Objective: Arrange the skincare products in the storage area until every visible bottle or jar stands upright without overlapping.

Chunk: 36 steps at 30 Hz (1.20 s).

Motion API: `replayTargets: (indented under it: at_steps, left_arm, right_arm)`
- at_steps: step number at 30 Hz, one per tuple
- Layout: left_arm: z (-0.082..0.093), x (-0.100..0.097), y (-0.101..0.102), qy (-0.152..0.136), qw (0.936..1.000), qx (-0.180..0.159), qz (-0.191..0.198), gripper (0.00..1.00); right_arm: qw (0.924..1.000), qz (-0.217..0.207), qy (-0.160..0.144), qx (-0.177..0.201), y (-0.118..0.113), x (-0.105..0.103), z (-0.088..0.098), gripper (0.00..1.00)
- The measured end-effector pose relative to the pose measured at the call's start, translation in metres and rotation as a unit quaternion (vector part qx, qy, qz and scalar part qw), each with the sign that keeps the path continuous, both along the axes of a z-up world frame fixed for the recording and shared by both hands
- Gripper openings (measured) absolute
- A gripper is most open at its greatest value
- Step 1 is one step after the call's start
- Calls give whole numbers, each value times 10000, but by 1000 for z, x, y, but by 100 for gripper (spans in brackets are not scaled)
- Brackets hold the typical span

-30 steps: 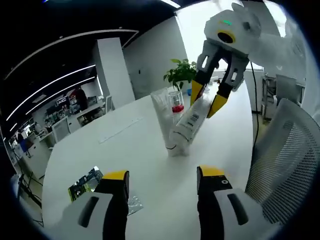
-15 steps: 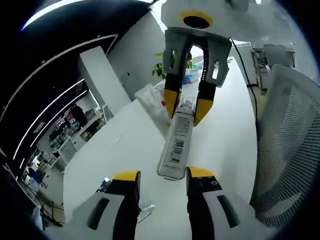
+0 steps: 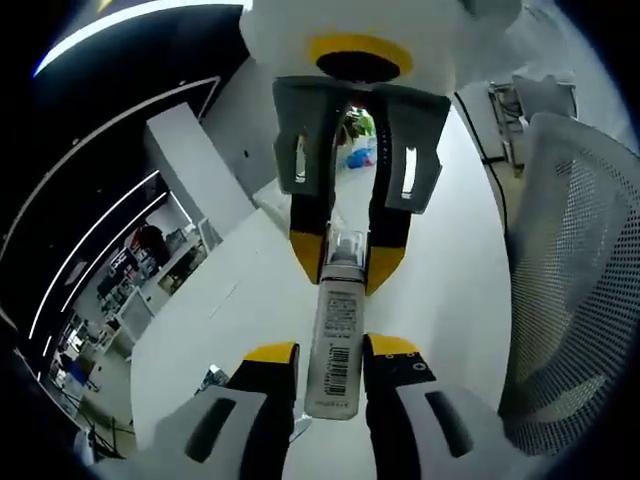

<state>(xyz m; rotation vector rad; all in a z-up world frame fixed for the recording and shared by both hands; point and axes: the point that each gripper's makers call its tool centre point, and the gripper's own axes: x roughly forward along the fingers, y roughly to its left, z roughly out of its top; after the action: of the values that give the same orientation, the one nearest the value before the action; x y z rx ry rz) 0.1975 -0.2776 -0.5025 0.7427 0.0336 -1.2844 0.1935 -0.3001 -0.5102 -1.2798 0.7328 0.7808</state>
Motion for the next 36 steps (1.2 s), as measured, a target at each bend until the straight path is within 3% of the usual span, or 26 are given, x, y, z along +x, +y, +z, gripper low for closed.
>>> replayTargets:
  at_steps: [10,14,15,17,21,27,33,36]
  left_arm:
    - [-5,1,2,-213,9995,231,-51,22]
    - [-6,2,3,-88,9997,229,-28,22]
    - [-6,2,2,-54,9997,229,-22,22]
    - [-8,1,2,-35,9996,262,-47,21]
    - [-10,1,3,174,9995,249,8,20]
    - [-5,-3,1,437,9990,42,10,20]
    - [-2,-8,-2,672,9977,-115,-48,20]
    - [-1,-4,0,607,9981,-100,53,20]
  right_arm:
    - [9998,85,-81,-175,5,3,0,12]
    - [9997,171,-142,-119,5,2,0,12]
    - [9991,369,-144,-176,6,1,-1,12]
    - [9998,175,-125,-59,5,1,-2,12]
    - [9997,174,-178,80,5,2,-3,13]
    - [9993,104,-323,169,-2,2,1,15]
    - [9975,-234,-470,477,-12,-2,7,18]
    - [9965,-425,-569,434,-27,-4,8,19]
